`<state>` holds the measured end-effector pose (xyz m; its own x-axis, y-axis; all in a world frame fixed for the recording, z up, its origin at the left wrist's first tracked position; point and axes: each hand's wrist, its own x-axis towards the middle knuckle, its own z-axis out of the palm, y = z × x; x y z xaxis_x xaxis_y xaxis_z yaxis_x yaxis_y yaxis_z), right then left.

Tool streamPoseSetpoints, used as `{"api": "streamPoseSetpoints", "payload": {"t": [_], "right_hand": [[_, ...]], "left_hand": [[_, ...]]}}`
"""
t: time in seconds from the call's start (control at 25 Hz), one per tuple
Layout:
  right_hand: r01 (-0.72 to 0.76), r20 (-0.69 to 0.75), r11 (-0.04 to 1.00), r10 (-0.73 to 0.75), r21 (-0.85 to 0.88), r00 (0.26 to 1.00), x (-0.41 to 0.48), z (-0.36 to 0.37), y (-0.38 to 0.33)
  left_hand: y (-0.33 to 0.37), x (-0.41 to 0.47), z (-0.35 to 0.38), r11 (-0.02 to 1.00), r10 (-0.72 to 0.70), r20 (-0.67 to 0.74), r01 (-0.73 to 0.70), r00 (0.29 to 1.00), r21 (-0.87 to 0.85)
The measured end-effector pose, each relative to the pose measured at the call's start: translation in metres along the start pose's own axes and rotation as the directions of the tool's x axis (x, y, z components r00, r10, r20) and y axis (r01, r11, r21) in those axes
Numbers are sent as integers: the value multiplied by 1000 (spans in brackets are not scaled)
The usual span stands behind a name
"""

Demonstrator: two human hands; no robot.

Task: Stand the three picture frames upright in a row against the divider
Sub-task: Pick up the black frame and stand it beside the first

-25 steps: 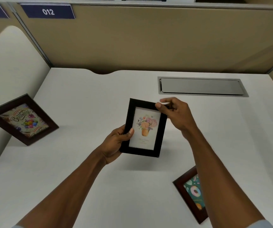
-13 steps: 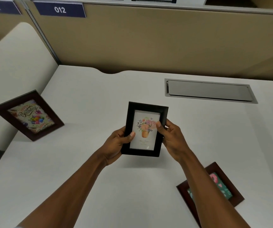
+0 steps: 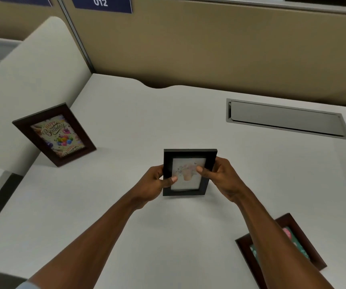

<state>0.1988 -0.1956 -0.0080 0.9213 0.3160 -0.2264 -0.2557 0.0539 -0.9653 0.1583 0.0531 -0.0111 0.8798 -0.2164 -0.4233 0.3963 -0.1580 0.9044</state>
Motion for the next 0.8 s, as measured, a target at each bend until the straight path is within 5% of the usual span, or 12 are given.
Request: {"api": "streamPoseSetpoints", "payload": {"t": [0.24, 0.4, 0.52, 0.64, 0.8], "right_hand": [[-22, 31, 998, 24, -53, 999, 8, 4, 7], [-18, 76, 997, 24, -81, 997, 28, 16, 5], [-22, 145, 995, 37, -102, 989, 60, 36, 0], [-5, 220, 992, 34, -129, 975, 102, 69, -9], [7, 299, 994, 25, -106, 954, 158, 110, -19]], "left_hand": [[-4, -6, -11, 985, 17, -35, -11, 999, 174], [-46, -27, -51, 840, 183, -222, -35, 958, 542], [-87, -48, -96, 702, 280, -510, 188, 813, 687], [-119, -73, -138, 674, 245, -786, 483, 568, 559], [-125, -82, -150, 707, 140, -892, 587, 430, 394]]}}
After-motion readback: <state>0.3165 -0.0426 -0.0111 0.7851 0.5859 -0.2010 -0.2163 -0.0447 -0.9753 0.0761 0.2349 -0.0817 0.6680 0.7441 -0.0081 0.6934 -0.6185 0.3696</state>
